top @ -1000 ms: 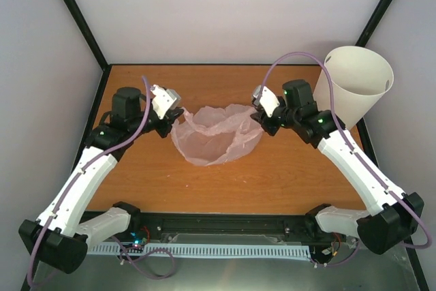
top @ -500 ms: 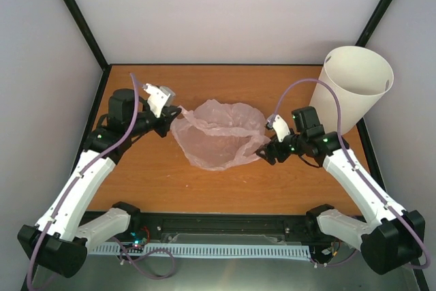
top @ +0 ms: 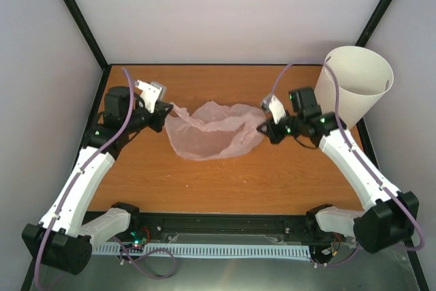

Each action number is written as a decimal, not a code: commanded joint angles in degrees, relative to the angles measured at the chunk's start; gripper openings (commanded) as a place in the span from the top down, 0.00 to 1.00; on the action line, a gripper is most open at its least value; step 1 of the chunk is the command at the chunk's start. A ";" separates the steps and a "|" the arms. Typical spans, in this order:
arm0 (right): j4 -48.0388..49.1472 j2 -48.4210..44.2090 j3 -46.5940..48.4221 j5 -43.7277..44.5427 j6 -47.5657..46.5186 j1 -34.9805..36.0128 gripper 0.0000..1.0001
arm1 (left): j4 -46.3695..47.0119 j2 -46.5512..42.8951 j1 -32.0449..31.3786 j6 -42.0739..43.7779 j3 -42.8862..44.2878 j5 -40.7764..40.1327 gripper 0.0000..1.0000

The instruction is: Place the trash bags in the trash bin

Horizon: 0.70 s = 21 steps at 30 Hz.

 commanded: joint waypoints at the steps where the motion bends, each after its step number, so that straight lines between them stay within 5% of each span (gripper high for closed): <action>1: 1.48 7.16 16.52 5.59 1.95 -0.37 0.97 | 0.11 6.92 0.77 -1.35 11.91 -3.87 0.99; 7: 0.62 28.93 61.30 23.65 5.49 -1.23 0.97 | 0.97 25.98 4.43 -2.90 51.93 -10.89 0.99; 11: 1.33 33.59 90.90 17.85 5.63 -0.97 0.97 | 16.13 23.84 4.30 -1.21 62.10 -2.48 0.99; 13: 7.12 27.80 86.37 17.02 2.62 0.45 0.97 | 17.31 20.61 2.92 1.24 60.21 0.76 0.99; 15: 15.48 18.05 63.08 18.02 -2.42 2.06 0.97 | 15.07 16.31 1.41 4.75 52.64 1.39 0.99; 17: 21.48 7.77 38.05 21.45 -9.20 3.54 0.97 | 12.04 9.83 0.90 10.52 30.02 1.68 0.99; 21: 10.22 11.13 8.88 29.78 -19.67 4.72 0.97 | 6.85 0.12 0.71 19.83 -5.01 1.12 0.99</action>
